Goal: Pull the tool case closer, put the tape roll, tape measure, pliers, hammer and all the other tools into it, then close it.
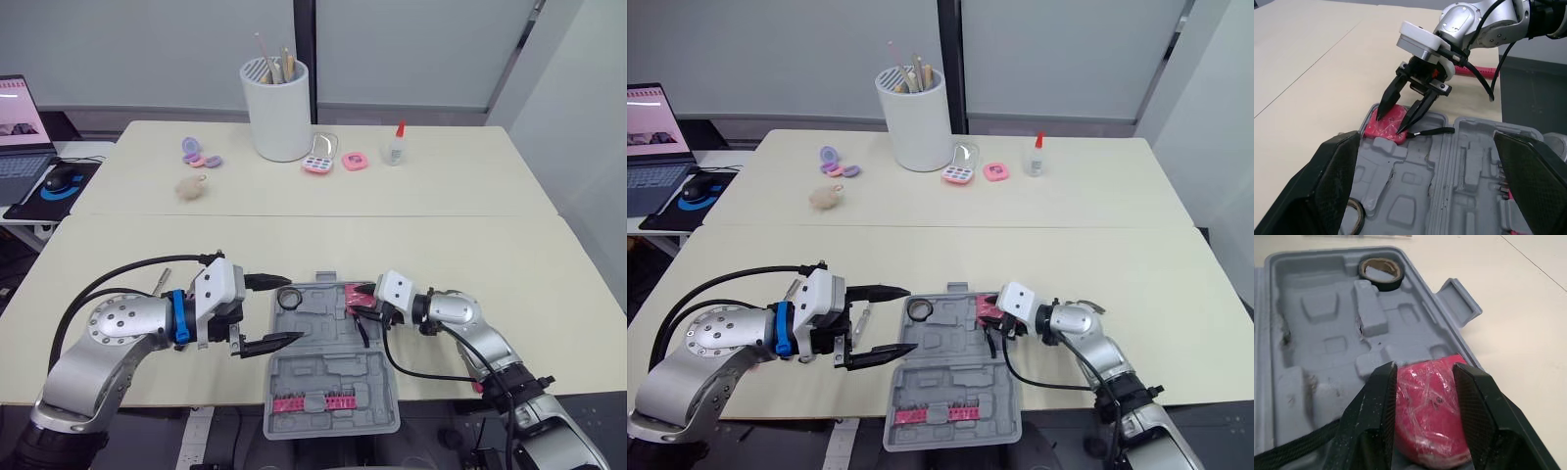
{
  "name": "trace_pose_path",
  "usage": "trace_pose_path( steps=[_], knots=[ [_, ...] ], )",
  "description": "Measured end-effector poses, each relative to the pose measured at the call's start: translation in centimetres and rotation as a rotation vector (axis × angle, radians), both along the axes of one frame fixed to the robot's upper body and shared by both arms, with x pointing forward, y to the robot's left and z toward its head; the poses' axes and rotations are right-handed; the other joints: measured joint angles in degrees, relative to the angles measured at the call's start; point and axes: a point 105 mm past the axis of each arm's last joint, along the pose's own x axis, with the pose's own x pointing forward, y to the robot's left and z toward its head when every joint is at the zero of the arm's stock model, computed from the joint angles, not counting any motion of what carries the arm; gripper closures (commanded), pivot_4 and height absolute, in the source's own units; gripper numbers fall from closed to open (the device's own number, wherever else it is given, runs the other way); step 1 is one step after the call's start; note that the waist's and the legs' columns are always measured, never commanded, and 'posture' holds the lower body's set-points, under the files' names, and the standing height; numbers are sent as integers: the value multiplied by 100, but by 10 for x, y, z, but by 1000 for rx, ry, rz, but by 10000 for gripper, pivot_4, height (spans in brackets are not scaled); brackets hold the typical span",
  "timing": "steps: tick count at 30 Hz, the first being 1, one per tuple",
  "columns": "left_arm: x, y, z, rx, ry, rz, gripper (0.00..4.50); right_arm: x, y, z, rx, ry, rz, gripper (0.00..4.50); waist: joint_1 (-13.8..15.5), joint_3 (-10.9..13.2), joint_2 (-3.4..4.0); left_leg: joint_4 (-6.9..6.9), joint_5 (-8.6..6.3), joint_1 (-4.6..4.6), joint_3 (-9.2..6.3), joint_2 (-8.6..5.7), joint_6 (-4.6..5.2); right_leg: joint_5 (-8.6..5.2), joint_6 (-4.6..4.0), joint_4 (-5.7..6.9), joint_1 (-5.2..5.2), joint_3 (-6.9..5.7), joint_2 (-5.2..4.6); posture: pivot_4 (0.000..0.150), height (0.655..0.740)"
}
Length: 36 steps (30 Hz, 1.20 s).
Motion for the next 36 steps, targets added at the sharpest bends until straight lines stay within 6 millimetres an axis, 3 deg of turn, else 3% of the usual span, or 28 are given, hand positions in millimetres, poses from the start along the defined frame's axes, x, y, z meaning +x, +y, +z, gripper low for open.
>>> trace_pose_path(
  steps=[15, 19, 22, 25, 26, 32, 36],
  knots=[
    [-2, 2, -7, 2, 9, 5, 0, 1, -7, -4, 53, 30, -16, 25718, 3, -6, -2, -3, 0, 31, 3, -2, 0, -1, 2, -4, 32, 2, -11, 1500, 7400],
    [2, 18, -15, -7, 46, 78, 0, -2, -11, 2, 99, 51, -10, 18556, 2, 0, 3, -5, 0, 25, 1, 3, 0, -1, 0, -2, 23, 0, -11, 1500, 7400],
    [9, 41, -7, -8, 35, 160, 0, -1, -24, 33, 115, 6, 9, 11949, 4, 5, 9, -4, 0, 6, 0, 4, 0, -1, 1, 0, 5, -1, -11, 1500, 7400],
    [17, 74, 5, -17, 39, 267, 0, -3, -47, 69, 115, -29, 25, 2203, 7, 6, 9, -7, 0, -1, 0, 3, 1, -1, 1, -2, -3, -3, -12, 1500, 7400],
    [19, 86, 9, -16, 39, 311, 0, -4, -56, 79, 111, -38, 21, 1056, 8, 6, 9, -8, -1, -3, 0, 3, 1, -1, 1, -4, -5, -4, -12, 1500, 7400],
    [19, 171, 27, 1, 65, 567, 0, -16, -124, 123, 25, -37, -72, 1056, 8, 8, 7, -18, -1, -6, 6, 2, 1, -5, -5, -6, -15, -3, -18, 1500, 7400],
    [8, 221, 41, -4, 69, 713, 0, -22, -170, 130, -30, -21, -201, 1056, -1, 8, 7, -21, -1, -5, 15, 3, 1, -6, -6, -6, -23, 0, -22, 1500, 7400]
  ],
)
